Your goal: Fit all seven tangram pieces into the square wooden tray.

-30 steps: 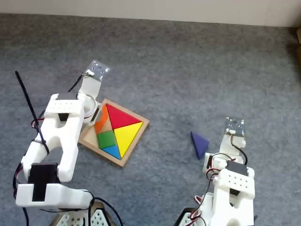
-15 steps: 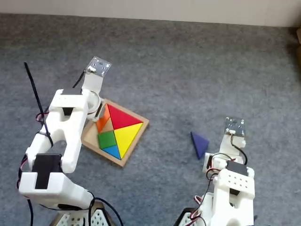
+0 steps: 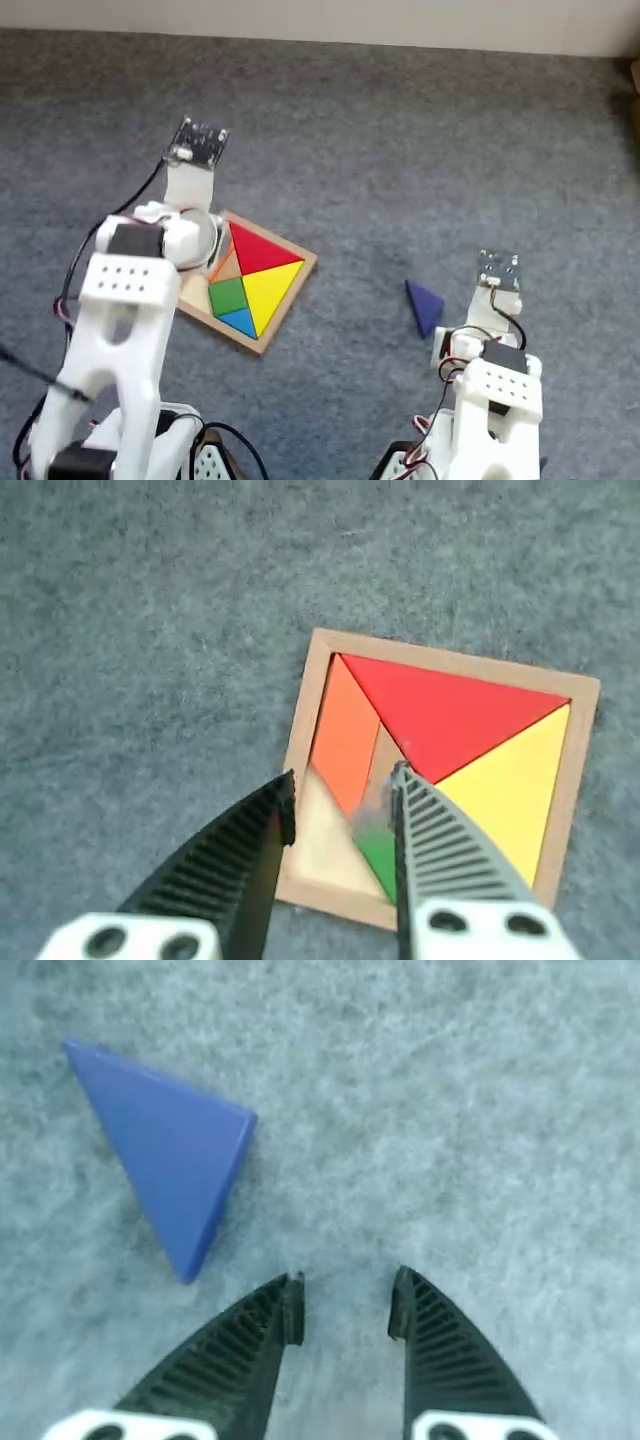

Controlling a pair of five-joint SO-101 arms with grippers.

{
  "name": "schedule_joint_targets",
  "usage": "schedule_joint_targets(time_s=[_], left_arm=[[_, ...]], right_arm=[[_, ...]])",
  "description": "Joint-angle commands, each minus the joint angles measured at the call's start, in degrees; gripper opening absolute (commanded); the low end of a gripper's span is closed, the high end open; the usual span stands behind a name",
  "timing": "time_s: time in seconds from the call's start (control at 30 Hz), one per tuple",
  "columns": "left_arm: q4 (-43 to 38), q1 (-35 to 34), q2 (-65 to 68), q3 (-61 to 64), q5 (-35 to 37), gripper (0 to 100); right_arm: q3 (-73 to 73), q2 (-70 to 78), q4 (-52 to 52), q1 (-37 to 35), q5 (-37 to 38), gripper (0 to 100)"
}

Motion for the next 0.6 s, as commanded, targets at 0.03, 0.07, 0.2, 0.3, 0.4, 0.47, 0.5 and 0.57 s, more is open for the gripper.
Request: schedule_joint_targets(time_s=[0.03, 0.07, 0.2, 0.3, 0.4, 0.47, 0.5, 0.57], left_arm=[[-0.3, -2.1, -4.5, 4.5, 0.8, 17], [-1.3, -2.9, -4.5, 5.6, 0.8, 17], [-9.1, -6.5, -3.7, 12.0, 0.8, 17], [-15.9, -7.1, -2.8, 16.7, 0.9, 16], [-19.2, -7.1, -2.0, 19.2, 0.9, 16], [-19.4, -7.1, -1.5, 19.6, 0.8, 16], [-19.4, -7.1, -1.0, 19.6, 0.8, 16], [-19.3, -7.1, 0.1, 19.5, 0.8, 16]], right_arm=[[-16.2, -0.5, 12.2, -1.2, 0.3, 14.9], [-19.8, -0.4, 15.1, -2.9, 0.0, 14.9], [-31.0, -0.4, 22.0, -13.7, -8.6, 14.9], [-35.5, -0.4, 22.1, -21.1, -17.1, 14.9], [-36.6, -0.3, 21.8, -24.1, -21.8, 14.9], [-36.6, -0.3, 21.1, -24.1, -21.8, 14.9], [-36.5, -0.3, 20.3, -24.0, -21.8, 14.9], [-36.5, -0.3, 19.0, -24.0, -21.9, 14.9]])
